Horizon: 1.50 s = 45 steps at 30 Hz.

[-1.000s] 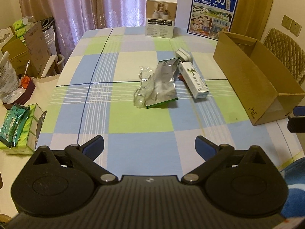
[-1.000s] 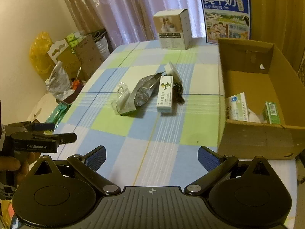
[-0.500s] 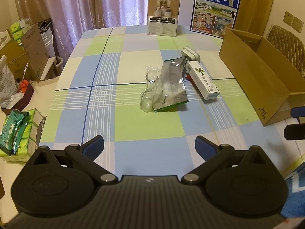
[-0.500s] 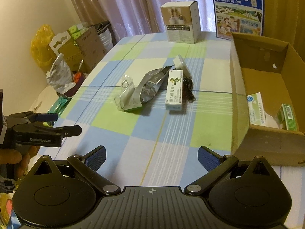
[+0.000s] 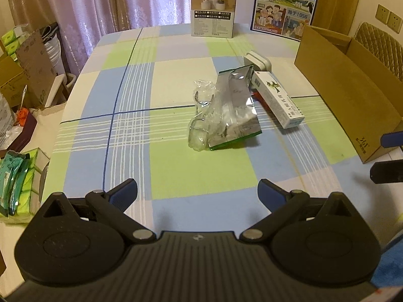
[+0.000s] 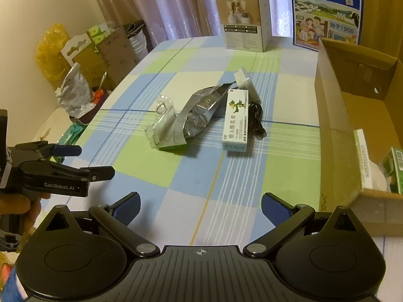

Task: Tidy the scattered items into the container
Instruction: 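Move the left tool to the clear plastic bag while the right tool approaches the ointment box, then grasp the clear plastic bag with the left tool while the right tool grasps the white ointment box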

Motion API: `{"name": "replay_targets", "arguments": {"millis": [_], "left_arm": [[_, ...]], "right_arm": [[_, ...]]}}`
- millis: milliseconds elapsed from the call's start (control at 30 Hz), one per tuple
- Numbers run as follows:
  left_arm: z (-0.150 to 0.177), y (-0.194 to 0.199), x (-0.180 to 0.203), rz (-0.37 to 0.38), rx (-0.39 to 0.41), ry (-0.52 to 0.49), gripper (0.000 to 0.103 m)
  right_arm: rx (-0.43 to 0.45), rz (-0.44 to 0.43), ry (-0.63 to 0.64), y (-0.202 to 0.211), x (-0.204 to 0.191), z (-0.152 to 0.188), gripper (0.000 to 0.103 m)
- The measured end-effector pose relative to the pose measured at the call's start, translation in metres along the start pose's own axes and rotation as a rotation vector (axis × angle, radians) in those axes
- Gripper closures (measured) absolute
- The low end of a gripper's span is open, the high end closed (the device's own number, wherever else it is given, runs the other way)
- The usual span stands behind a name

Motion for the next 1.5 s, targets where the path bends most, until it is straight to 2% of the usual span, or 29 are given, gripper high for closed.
{"name": "replay_targets", "arguments": {"millis": [400, 667, 1000, 1133, 1267, 1433, 1500], "left_arm": [[-0.020, -0.040, -0.002, 0.003, 0.005, -0.029, 0.005], [-0.031, -0.066, 0.003, 0.038, 0.035, -0.110, 0.009], [-0.038, -0.097, 0.000, 0.058, 0.053, -0.141, 0.028], [-0.039, -0.104, -0.001, 0.066, 0.052, -0.147, 0.032], [-0.039, -0.112, -0.002, 0.076, 0.042, -0.161, 0.044], [-0.040, -0.117, -0.005, 0.084, 0.053, -0.160, 0.052], [-0.041, -0.118, -0.005, 0.088, 0.057, -0.160, 0.059]], "right_arm": [[0.000, 0.016, -0.001, -0.040, 0.007, -0.018, 0.004], [0.013, 0.038, -0.012, -0.066, 0.020, -0.037, 0.018], [0.012, 0.059, -0.023, -0.094, 0.041, -0.046, 0.026], [0.009, 0.061, -0.014, -0.103, 0.044, -0.049, 0.028], [0.013, 0.062, -0.013, -0.110, 0.047, -0.052, 0.030], [0.010, 0.057, -0.017, -0.118, 0.050, -0.057, 0.032], [0.011, 0.050, -0.023, -0.121, 0.050, -0.059, 0.033]]}}
Point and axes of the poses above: each gripper's, at about its wrist camera, not at the fingertips, and y roughly against the way its jaws point, x to its right, z to its underside, the point moved 7 cm from there along -y, roughly the way its jaws point, and after that the axes turned 1 degree about y, right-handed, at the moved point
